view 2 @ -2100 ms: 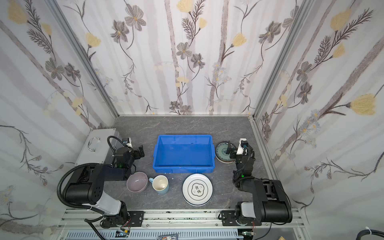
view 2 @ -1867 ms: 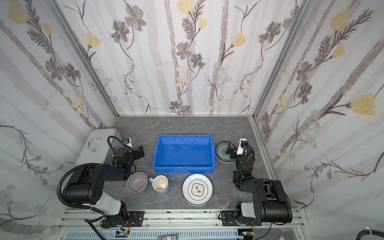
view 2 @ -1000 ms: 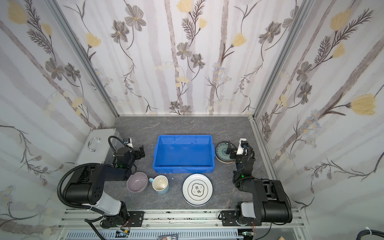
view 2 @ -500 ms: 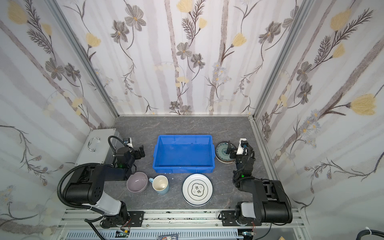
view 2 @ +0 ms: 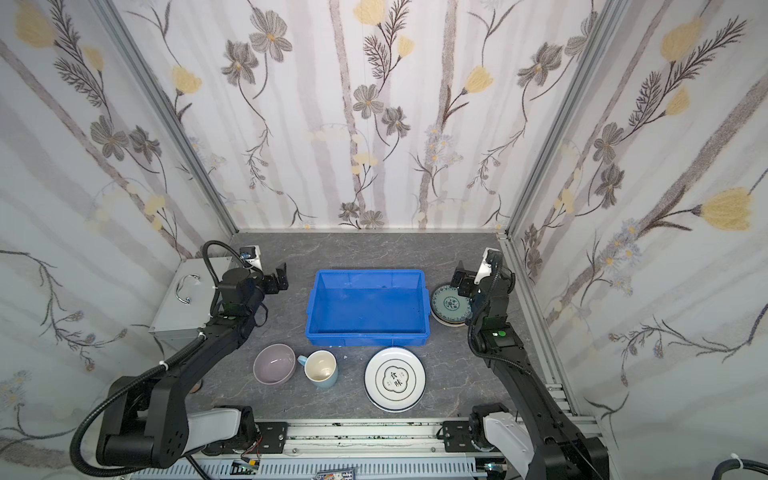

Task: Place the mixed dishes into the plastic bin
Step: 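Lower the left gripper to the pale blue mug while the right approaches the bin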

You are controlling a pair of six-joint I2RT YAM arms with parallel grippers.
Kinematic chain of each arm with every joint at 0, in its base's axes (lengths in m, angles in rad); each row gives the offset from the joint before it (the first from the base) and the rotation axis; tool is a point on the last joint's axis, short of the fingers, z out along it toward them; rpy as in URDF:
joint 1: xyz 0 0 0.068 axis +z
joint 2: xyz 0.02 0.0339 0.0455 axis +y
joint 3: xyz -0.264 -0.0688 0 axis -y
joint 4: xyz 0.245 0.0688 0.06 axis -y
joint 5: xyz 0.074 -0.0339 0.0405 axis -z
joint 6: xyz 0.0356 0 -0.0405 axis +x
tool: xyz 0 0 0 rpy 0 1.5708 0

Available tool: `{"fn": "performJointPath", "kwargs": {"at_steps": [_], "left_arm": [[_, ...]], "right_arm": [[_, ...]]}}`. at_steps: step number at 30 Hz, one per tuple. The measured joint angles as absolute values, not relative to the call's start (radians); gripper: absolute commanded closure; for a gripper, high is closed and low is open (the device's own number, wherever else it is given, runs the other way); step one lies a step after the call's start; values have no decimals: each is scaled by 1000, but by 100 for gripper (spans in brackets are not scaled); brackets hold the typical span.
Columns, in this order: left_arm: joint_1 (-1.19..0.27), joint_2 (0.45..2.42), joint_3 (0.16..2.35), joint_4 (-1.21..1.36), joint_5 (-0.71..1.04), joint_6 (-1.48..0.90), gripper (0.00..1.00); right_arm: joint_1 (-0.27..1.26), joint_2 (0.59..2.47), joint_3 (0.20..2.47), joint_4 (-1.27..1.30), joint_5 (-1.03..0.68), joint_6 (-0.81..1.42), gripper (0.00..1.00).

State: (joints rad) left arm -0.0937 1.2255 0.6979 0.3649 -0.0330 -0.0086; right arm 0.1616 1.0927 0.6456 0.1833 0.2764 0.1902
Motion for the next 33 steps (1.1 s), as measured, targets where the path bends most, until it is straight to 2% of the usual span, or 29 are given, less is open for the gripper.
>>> {"fn": "performJointPath", "kwargs": {"at_steps": [3, 6, 17, 24, 29, 33], "left_arm": [[-164, 1140, 793, 201, -27, -70, 0], [-295, 1055, 816, 42, -42, -126, 0], [-726, 839, 798, -420, -159, -411, 2], [-883, 838, 809, -586, -243, -539, 3], [-930, 883, 849, -682, -284, -636, 13], [-957, 842, 842, -788, -308, -737, 19]], "right_arm": [[188, 1005, 656, 30, 261, 265, 0], [234, 951, 665, -93, 222, 324, 0], [468, 1022, 783, -455, 167, 472, 0], [601, 1073, 783, -591, 194, 553, 0], [698, 1058, 773, -640, 196, 603, 0], [740, 1033, 786, -654, 205, 621, 0]]}}
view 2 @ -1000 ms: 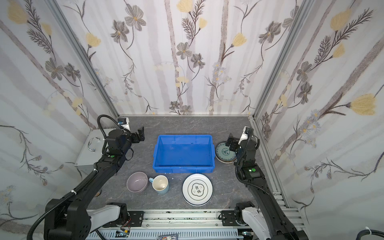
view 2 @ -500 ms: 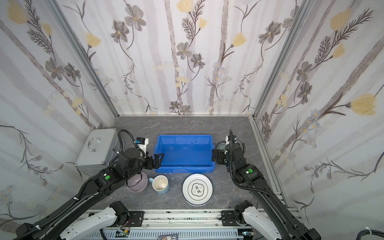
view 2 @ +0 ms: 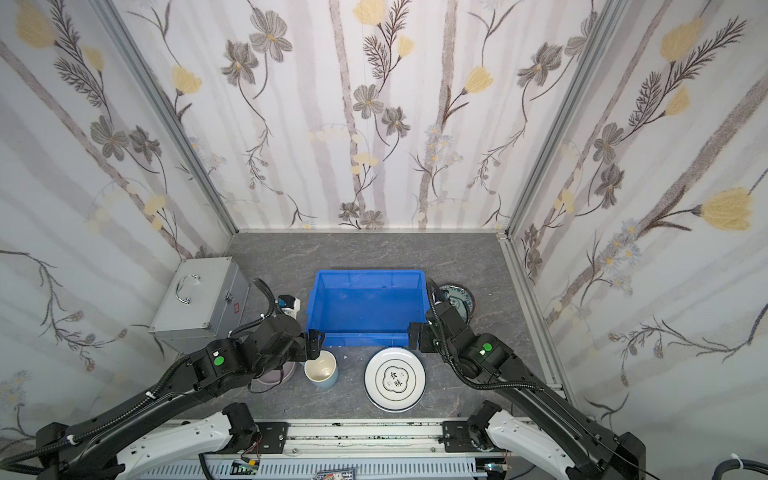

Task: Place the mixed dishes into the plastic bin
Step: 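Lower the left gripper to the pale blue mug while the right approaches the bin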

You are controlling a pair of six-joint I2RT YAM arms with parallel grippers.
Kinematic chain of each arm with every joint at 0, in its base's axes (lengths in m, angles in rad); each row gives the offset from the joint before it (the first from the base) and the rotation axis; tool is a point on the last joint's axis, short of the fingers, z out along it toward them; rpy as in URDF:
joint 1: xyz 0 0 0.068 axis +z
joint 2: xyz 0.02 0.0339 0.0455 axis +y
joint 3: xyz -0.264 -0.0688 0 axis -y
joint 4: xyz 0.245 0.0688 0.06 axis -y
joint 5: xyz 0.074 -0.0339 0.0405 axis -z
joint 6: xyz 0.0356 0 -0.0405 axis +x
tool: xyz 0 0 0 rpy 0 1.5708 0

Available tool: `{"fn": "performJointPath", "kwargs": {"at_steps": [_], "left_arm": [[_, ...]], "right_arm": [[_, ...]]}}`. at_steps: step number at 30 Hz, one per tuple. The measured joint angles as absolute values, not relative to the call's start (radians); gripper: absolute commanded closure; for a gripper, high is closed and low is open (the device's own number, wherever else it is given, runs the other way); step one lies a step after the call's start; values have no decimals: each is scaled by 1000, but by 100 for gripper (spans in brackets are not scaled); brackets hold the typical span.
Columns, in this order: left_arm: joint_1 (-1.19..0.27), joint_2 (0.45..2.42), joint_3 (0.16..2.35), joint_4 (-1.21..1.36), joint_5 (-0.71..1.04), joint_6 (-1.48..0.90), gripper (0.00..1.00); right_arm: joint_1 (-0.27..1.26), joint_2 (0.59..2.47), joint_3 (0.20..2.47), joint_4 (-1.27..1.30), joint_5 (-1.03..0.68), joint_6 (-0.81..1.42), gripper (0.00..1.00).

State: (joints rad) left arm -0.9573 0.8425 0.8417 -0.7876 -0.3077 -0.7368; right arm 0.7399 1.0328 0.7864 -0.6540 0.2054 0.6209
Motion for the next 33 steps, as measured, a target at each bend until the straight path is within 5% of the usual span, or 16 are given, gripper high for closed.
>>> {"fn": "performJointPath", "kwargs": {"at_steps": [10, 33], "left_arm": [[-968, 816, 820, -1034, -315, -947, 29], [-1044, 1056, 798, -977, -231, -1146, 45]], "right_arm": [[788, 1076, 817, -676, 241, 624, 0], [797, 1028, 775, -688, 247, 646, 0]]}}
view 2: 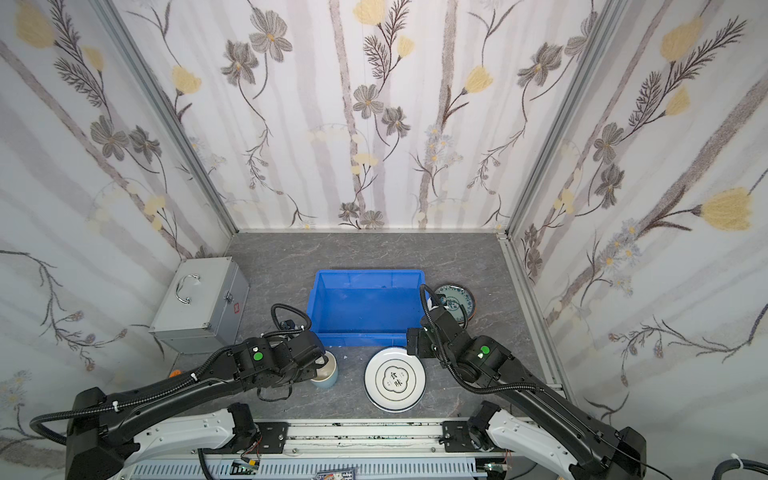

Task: Place the mixed dishes into the plastic bin
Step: 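Lower the left gripper to the pale blue mug while the right approaches the bin, then grasp the pale blue mug rim with the left gripper and lift it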

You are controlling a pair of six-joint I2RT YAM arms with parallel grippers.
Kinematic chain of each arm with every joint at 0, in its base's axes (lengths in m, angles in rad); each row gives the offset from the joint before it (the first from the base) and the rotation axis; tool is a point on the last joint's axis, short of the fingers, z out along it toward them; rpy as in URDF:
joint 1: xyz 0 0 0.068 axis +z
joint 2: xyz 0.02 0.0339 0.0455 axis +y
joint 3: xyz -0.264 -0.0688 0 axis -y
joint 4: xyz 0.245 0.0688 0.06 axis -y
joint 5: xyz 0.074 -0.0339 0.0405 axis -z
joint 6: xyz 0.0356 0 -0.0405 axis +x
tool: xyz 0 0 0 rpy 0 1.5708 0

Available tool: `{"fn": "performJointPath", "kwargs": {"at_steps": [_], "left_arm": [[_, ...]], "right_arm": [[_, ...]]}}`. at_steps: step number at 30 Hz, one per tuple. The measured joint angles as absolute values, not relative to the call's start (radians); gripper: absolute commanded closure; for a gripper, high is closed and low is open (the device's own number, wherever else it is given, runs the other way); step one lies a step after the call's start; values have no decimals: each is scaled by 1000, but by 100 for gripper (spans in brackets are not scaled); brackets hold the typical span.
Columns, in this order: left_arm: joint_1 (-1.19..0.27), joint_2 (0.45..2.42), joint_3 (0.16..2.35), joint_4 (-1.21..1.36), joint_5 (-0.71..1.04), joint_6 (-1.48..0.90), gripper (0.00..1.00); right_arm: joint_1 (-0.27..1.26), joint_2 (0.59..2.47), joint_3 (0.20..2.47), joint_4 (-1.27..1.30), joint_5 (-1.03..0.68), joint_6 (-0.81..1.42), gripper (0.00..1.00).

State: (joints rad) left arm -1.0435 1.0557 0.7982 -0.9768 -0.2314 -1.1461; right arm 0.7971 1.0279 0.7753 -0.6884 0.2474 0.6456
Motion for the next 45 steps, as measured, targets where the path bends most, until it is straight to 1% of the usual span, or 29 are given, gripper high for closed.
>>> {"fn": "performJointPath", "kwargs": {"at_steps": [6, 11, 14, 18, 24, 25, 27, 30, 39, 42, 45], "left_arm": [[-1044, 1057, 768, -961, -227, -1162, 50], [-1045, 1101, 756, -931, -208, -1167, 51], [-1044, 1129, 759, -916, -208, -1166, 55], [-1039, 1175, 773, -891, -202, -1152, 65], [-1035, 1228, 796, -880, -186, -1129, 81], [-1035, 1230, 799, -880, -186, -1127, 84], [-1033, 1230, 807, -880, -184, -1119, 93], [-1032, 1225, 815, -894, -174, -1107, 99], [-1028, 1188, 863, -984, -161, -1106, 100], [-1027, 1186, 939, -1041, -144, -1102, 100], [-1020, 1203, 1072, -1116, -133, -1083, 100]], "right_arm": [[797, 1016, 764, -709, 253, 654, 0], [797, 1003, 757, -716, 261, 662, 0], [797, 991, 757, -721, 262, 666, 0], [797, 971, 757, -727, 270, 673, 0], [797, 947, 757, -745, 280, 680, 0], [797, 944, 757, -751, 281, 681, 0], [797, 937, 757, -759, 285, 682, 0], [797, 931, 757, -764, 287, 685, 0], [797, 952, 757, -765, 287, 687, 0], [797, 968, 759, -764, 285, 675, 0], [797, 981, 769, -757, 282, 668, 0]]}}
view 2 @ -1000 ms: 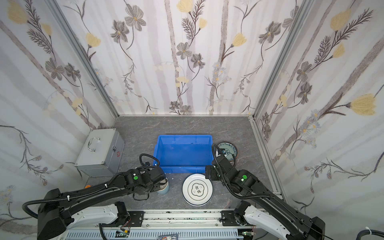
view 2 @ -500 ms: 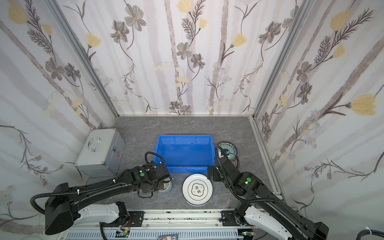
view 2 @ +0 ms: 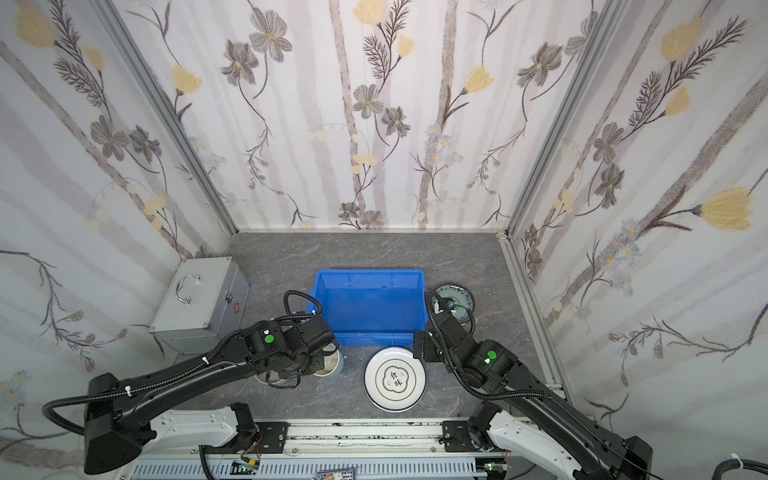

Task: Place the mixed dishes into the plastic bin
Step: 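Grasp the pale blue mug rim with the left gripper and lift it, then carry the mug over the blue bin with the left gripper and lower it inside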

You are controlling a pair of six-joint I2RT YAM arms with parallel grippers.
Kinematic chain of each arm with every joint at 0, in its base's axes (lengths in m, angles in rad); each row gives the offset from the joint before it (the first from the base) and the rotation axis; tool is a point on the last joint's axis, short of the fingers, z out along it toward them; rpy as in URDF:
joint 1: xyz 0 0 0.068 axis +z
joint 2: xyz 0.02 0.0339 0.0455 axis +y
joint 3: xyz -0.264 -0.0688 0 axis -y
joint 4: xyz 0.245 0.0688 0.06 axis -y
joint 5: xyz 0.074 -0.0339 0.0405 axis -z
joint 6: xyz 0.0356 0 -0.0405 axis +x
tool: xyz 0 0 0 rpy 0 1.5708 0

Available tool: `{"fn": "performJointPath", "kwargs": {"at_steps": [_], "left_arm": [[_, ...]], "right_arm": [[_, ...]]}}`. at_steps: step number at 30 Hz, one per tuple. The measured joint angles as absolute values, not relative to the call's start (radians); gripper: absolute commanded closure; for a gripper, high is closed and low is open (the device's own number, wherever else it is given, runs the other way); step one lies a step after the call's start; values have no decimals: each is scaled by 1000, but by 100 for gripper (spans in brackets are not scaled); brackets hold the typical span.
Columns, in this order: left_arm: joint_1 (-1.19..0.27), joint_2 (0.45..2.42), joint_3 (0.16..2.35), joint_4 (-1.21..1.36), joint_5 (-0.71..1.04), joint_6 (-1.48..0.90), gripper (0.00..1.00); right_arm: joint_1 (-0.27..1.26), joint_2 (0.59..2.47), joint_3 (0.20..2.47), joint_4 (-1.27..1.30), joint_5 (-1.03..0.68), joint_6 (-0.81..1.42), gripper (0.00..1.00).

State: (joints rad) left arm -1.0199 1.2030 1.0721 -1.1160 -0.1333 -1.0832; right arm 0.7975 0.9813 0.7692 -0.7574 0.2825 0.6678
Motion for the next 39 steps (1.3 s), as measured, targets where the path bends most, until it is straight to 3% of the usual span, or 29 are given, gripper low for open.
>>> {"fn": "performJointPath", "kwargs": {"at_steps": [13, 24, 39], "left_arm": [[-738, 1657, 1709, -1333, -82, -752, 100], [-521, 1938, 1842, -1273, -72, -548, 100], [-431, 2157, 1963, -1180, 17, -474, 100]], "right_arm": [[794, 984, 830, -748, 323, 627, 0], [783, 1076, 890, -710, 347, 628, 0], [727, 1295, 1030, -699, 334, 582, 0]]}}
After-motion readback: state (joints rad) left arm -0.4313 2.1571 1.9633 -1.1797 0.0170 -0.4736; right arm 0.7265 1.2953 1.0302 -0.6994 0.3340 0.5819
